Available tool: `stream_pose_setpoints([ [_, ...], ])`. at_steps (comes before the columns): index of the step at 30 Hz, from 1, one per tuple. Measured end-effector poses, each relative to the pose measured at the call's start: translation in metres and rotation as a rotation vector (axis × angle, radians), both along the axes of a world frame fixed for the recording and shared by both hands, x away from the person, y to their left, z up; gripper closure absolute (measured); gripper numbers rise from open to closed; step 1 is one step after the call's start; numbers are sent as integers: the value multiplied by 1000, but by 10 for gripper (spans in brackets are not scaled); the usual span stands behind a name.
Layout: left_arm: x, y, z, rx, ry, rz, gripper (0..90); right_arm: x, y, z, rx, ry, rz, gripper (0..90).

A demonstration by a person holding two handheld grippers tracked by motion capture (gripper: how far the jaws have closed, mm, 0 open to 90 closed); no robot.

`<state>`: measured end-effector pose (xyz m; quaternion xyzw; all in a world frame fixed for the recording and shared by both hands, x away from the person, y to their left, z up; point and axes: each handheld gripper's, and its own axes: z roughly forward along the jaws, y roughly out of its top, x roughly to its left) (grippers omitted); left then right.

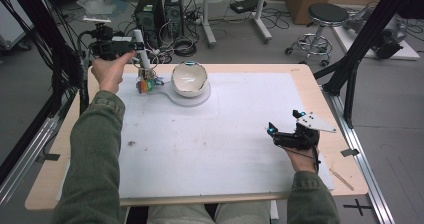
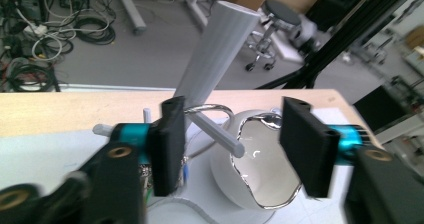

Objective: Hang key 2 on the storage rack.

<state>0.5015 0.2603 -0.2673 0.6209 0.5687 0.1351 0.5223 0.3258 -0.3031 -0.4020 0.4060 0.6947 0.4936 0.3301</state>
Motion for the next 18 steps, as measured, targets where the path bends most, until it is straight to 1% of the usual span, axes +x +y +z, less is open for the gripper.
stream_pose_setpoints([
  [2, -4, 2, -1, 1, -33, -1, 409, 0, 0, 0, 4, 0, -3, 7],
  [3, -6, 3, -1, 12, -52, 7, 399, 0, 0, 0, 5, 0, -3, 7],
  [5, -9, 4, -1, 33, -75, 31, 312, 0, 0, 1, 7, 1, -3, 7],
  [6, -11, 4, -1, 45, -81, 42, 268, 0, 0, 1, 4, -3, -4, 7],
  [9, -14, 4, -1, 69, -82, 60, 138, 0, 0, 1, 4, -6, -3, 7],
  [13, -17, 3, -1, 92, -83, 65, 22, -1, 1, 1, 4, -1, -1, 7],
  [15, -19, 2, -1, 108, -86, 56, 16, -1, 1, 1, 6, 2, -3, 7],
  [16, -21, 1, 0, 119, -86, 51, 16, -1, 0, 1, 2, -5, -3, 7],
  [17, -23, -1, 1, 134, -96, 41, 16, -1, 0, 1, 2, -5, -2, 7],
  [18, -24, -3, 2, 139, -103, 38, 16, -1, 0, 1, 3, -5, -3, 7],
])
